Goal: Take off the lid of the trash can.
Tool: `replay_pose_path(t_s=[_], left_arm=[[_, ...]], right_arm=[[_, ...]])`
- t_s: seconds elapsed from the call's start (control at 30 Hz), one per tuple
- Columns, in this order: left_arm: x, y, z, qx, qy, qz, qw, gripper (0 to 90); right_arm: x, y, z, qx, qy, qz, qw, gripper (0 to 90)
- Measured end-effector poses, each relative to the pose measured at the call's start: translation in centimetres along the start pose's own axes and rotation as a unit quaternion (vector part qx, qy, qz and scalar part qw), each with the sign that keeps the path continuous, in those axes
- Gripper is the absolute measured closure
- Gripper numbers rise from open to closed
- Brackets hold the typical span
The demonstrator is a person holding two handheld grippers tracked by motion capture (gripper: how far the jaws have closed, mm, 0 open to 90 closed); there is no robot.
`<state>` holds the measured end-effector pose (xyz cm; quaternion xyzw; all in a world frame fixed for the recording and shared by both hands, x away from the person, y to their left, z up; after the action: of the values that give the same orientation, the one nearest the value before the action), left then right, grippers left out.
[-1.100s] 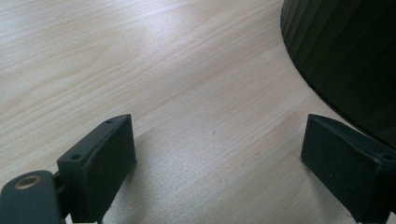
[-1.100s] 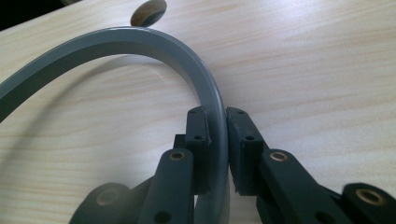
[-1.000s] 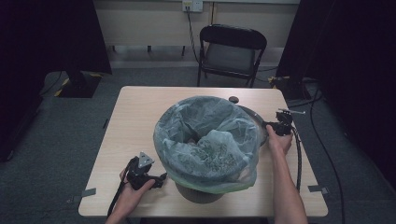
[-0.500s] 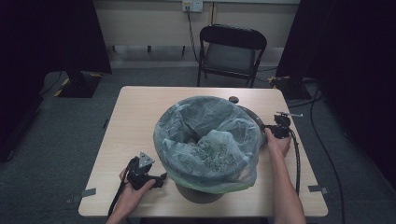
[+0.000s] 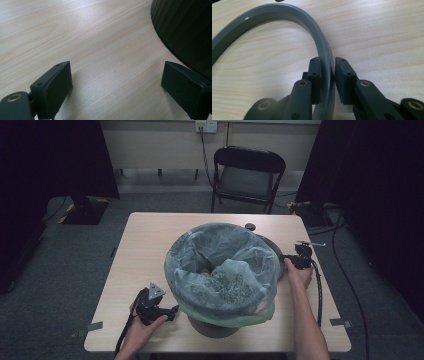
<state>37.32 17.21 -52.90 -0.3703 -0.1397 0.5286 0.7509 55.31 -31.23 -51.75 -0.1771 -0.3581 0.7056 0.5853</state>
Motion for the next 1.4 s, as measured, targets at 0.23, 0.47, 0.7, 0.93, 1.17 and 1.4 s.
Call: replay_pose_path(t_s=[0.23, 0.47, 0.7, 0.93, 1.17, 1.4], left_arm=[[0.0, 0.0, 0.0, -0.001, 0.0, 0.003, 1.0, 9.3], [0.1, -0.1, 0.1, -0.005, -0.004, 0.009, 0.9999, 13.2], [0.2, -0.1, 0.2, -0.004, -0.003, 0.021, 0.9998, 15.1], [0.5, -0.3, 0.6, 0.004, -0.001, 0.036, 0.9993, 16.8], [0.5, -1.0, 1.6, -0.016, 0.009, 0.047, 0.9987, 22.1], [0.7, -1.8, 2.7, -0.034, 0.026, 0.065, 0.997, 24.8]], right_arm=[[-0.1, -0.2, 0.4, -0.002, -0.024, 0.0, 0.9997, 55.0], [0.1, -0.4, 0.9, -0.003, -0.042, 0.012, 0.999, 42.4], [0.3, -1.3, 2.3, -0.016, -0.068, 0.015, 0.9974, 27.1], [1.6, -2.6, 4.4, -0.03, -0.081, 0.045, 0.9952, 35.1], [3.0, -3.2, 6.1, -0.048, -0.091, 0.068, 0.9923, 38.2], [4.5, -3.6, 7.0, -0.064, -0.074, 0.104, 0.9897, 40.0]])
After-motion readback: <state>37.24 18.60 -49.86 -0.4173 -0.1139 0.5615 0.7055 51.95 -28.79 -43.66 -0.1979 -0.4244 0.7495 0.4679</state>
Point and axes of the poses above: each handheld gripper's, and its own axes: z roughly backward along the jaws, y roughly out of its underside, x roughly to its left, the point moved 4 cm from there along -z, roughly forward along the jaws, and after that the axes turned 14 degrees about z, right-handed, at the moved point
